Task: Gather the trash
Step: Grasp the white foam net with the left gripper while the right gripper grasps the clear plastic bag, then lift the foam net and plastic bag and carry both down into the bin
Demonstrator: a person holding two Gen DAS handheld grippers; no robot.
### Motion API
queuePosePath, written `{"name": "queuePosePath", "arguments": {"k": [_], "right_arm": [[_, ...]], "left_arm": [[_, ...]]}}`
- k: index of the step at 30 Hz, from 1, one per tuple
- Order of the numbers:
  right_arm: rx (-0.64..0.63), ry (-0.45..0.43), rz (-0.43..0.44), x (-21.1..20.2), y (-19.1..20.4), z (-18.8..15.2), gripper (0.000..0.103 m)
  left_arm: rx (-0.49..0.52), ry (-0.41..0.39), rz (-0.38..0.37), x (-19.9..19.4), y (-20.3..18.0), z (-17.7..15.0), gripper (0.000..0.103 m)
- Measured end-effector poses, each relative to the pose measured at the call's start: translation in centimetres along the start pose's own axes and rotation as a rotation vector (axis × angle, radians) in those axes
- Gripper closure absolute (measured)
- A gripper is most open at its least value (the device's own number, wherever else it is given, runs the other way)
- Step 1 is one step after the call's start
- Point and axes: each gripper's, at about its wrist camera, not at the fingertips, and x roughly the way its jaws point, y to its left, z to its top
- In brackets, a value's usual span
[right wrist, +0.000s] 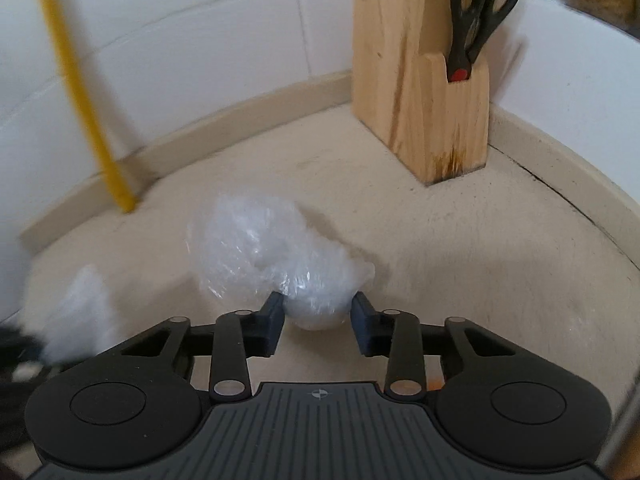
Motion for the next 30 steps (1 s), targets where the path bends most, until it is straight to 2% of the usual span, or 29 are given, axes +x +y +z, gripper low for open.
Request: {"name": "queuePosePath", "arguments": {"k": [1,3,5,7,9,10,11,12,16,20,23,25,26,29,30], "right_arm": [[-0.009,-0.008,0.015,-1.4,0.3,-0.6,0.06],[-0.019,-0.013,0.045,-3.6,0.8,-1.5,0.06],[-0.047,0.005,0.061,-4.6,1.2,-2.2,0.046],[-0.093,-0.001,0.039,-4.8,1.6,-2.4,0.013],[-0.161,-0.03,-0.012,-5.0,2.2,-2.5,0.011],[-0.197,-0.04,-0.024,-5.2,2.5,-2.4,0.009],[-0.231,-0.047,-0.024,-5.3,2.9,-2.3,0.006],[-0.259,-0.05,-0.023,-5.3,3.0,-2.2,0.002],[-0.372,-0.063,-0.041,-4.8,3.6,-2.1,0.0],[-0.4,-0.018,0.007,-3.3,3.7,-1.9,0.001],[-0.387,0.006,0.027,-2.3,3.9,-2.2,0.006],[-0.362,0.047,0.024,-1.5,3.9,-2.3,0.029],[-0.34,0.06,0.006,-1.3,3.9,-2.4,0.032],[-0.289,0.061,-0.016,-1.7,3.5,-2.3,0.048],[-0.271,0.059,-0.015,-2.0,3.4,-2.3,0.055]], "left_arm": [[0.004,-0.005,-0.01,-0.5,0.2,-0.1,0.088],[0.014,0.002,-0.025,-0.7,0.4,-0.1,0.082],[0.042,0.009,-0.035,-0.4,0.3,-0.1,0.078],[0.056,0.023,-0.009,-0.2,0.3,0.1,0.07],[0.041,0.003,-0.016,-0.5,0.7,0.2,0.054],[0.03,-0.007,-0.019,-0.7,0.9,0.2,0.048],[0.013,-0.017,-0.018,-0.9,1.2,0.4,0.038],[-0.005,-0.025,-0.016,-1.1,1.5,0.5,0.035],[-0.042,-0.051,-0.042,-1.4,1.8,0.8,0.033],[-0.022,-0.066,-0.065,-1.1,1.6,0.5,0.022],[-0.009,-0.032,-0.038,0.1,1.0,0.4,0.023],[0.016,-0.043,-0.024,0.4,0.5,0.1,0.043],[0.026,-0.04,-0.025,0.5,0.3,0.1,0.062],[-0.01,0.0,-0.053,0.9,0.6,-0.1,0.083],[-0.016,0.003,-0.057,0.8,0.7,-0.1,0.084]]}}
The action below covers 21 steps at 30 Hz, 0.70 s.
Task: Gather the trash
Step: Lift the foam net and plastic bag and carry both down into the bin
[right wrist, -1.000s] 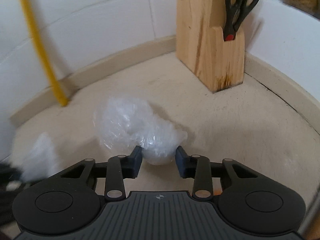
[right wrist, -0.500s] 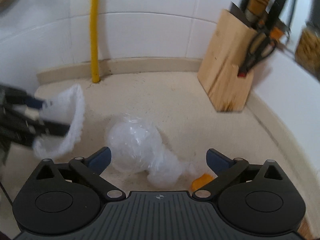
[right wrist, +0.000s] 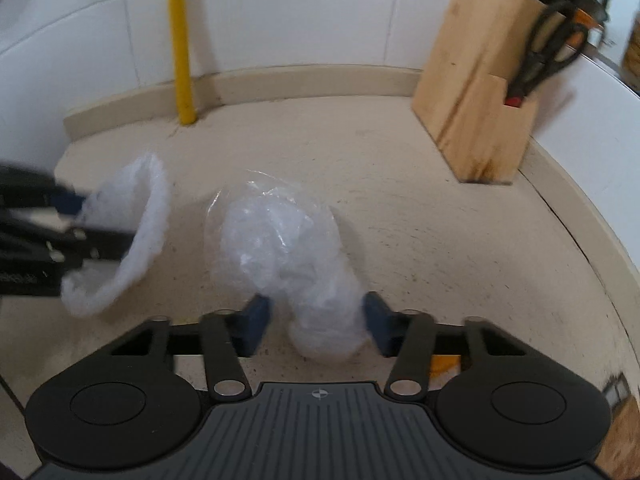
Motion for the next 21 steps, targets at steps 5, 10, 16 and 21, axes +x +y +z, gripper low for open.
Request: {"name": "queuePosePath", "arguments": {"k": [5,10,16,21], "right_arm": [[0.107,-0.022,0.032,-2.4,-0.4,-0.5,0.061],[0.192,-0.102,0.049,-5.7,-0.1,-0.7,0.062],[0.17,-0.157,0.069,-7.6,2.5,0.3,0.062],[0.133,-0.167,0.101,-7.8,5.7,1.5,0.062]], "left_arm": [[-0.002,-0.048,-0.013,-2.0,-0.1,0.2,0.086],[-0.003,-0.106,-0.018,-4.3,0.2,0.5,0.086],[-0.009,-0.153,-0.002,-6.9,1.5,0.0,0.086],[-0.036,-0.189,0.031,-9.3,3.6,-0.6,0.086]]}}
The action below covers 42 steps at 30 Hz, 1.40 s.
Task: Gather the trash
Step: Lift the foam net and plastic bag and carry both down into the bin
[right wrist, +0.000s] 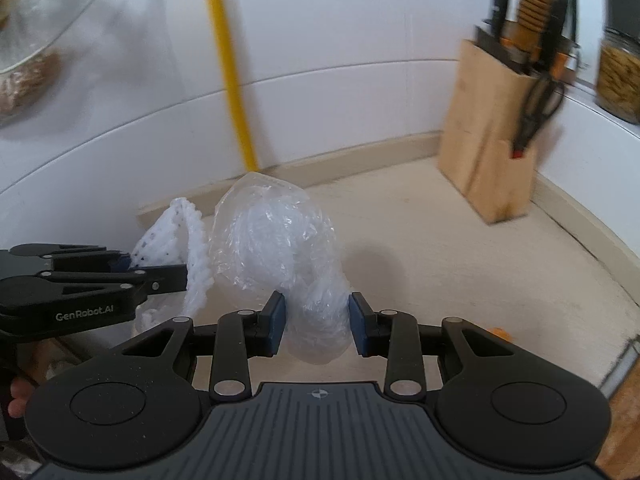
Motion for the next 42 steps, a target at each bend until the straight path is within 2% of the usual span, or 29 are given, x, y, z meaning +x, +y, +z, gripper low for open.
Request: {"name": "queuePosePath", "arguments": {"k": [17,29,42], "right_arm": [[-0.082,0.025,0.153,2.9,10.9,1.3,0.062],[-0.143,0.05,0.245,4.1,18.3,0.7,0.062],[-0.153,0.105,0.293,5.7,24.0,-1.5,0.063]], "left_arm": [[-0.095,-0.055,0.142,-7.0,8.3,-2.8,0.086],[-0.148,-0.081,0.223,-12.0,12.9,-5.3,0.086],[-0.179,-0.045,0.272,-14.6,16.7,-8.6,0.086]]}}
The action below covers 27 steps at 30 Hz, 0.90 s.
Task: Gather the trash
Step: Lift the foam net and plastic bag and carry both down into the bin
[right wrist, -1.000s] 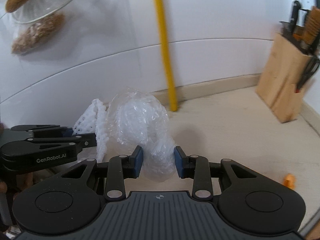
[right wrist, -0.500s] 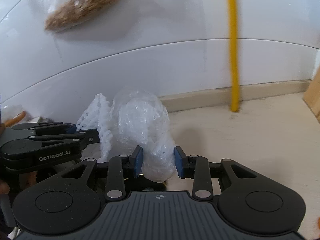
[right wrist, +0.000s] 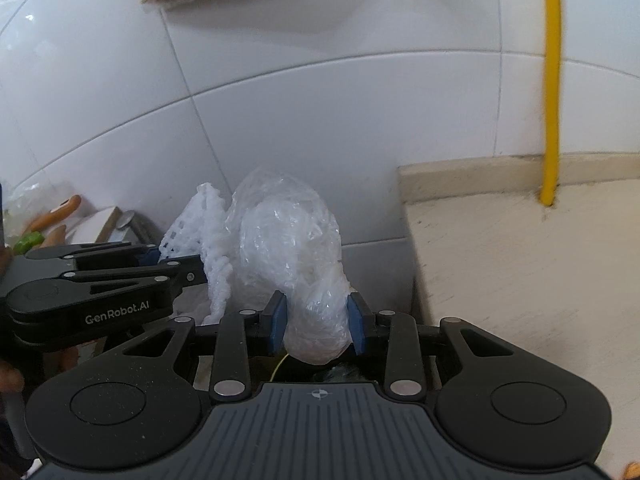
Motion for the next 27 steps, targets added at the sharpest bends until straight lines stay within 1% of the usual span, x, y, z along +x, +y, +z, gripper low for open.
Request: {"name": "queuePosePath", "arguments": {"k": [8,14,23,27], "right_arm": [[0.038,0.053,0.003,2.2,1.2,-1.3,0.063],[0.055,0.099,-0.004,3.8,1.8,-2.1,0.063],[0.09,0.136,-0.03,4.9,1.6,-2.6,0.063],[0.106,0.15,-0.035,5.4,1.5,-2.8,0.063]], "left_arm": [[-0.017,0.066,0.02,1.2,1.9,-1.6,0.086],[-0.015,0.095,0.019,1.9,2.4,-2.0,0.086],[-0.021,0.135,0.002,3.3,3.1,-2.5,0.086],[-0.02,0.148,0.007,3.4,3.4,-2.7,0.086]]}}
